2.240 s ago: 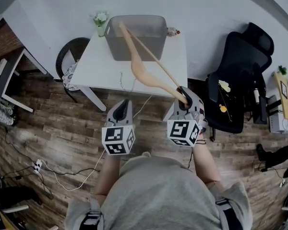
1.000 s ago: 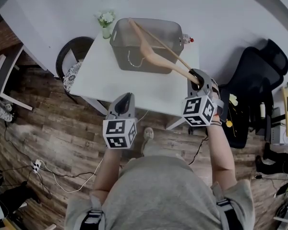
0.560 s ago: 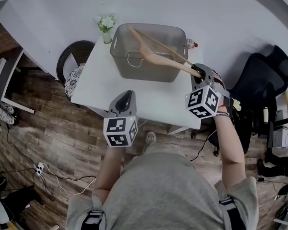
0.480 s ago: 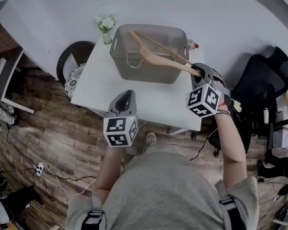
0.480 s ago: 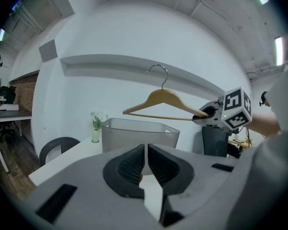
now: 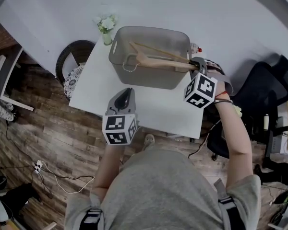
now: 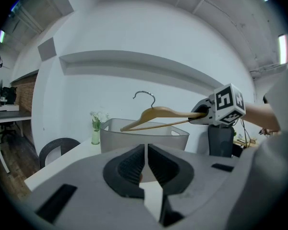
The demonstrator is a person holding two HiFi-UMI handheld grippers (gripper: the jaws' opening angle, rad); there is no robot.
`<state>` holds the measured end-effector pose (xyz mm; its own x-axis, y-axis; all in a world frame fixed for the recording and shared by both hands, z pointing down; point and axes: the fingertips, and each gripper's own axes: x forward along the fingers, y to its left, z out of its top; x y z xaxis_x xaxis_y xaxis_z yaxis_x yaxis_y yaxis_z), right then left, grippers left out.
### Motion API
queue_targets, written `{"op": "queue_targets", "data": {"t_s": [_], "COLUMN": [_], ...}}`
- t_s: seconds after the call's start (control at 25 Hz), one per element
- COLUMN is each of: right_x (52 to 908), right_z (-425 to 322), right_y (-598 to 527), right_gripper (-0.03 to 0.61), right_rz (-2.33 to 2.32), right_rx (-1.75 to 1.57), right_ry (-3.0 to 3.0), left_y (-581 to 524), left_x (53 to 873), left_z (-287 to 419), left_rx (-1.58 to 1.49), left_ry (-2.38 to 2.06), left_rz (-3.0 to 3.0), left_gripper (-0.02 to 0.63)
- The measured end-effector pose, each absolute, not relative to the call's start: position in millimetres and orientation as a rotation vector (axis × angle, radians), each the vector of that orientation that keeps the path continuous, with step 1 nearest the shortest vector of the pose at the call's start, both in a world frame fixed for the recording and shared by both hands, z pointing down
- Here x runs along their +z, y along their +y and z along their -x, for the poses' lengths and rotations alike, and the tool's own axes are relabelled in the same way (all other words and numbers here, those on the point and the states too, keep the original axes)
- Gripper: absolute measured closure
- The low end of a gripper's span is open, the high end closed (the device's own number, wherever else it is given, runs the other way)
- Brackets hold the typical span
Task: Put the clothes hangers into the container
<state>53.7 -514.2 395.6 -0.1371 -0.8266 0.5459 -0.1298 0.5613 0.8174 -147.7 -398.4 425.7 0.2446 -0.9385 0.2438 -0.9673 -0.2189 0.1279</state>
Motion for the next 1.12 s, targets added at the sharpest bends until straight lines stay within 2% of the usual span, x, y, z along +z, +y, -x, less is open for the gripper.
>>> {"op": "queue_targets", "data": {"t_s": [1.12], "right_x": [463], "right_z": [-11], "right_y": [-605], "right_gripper": [0.540], "right_rz": [-0.497], "right_rx": [-0.665], "right_ry": [-1.433], "left_y": [-465], "left_x": [449], "left_z": [166], "left_rx": [0.173], "left_ry": [-1.830], "left_rz": [-2.167], "left_gripper": [0.592]}}
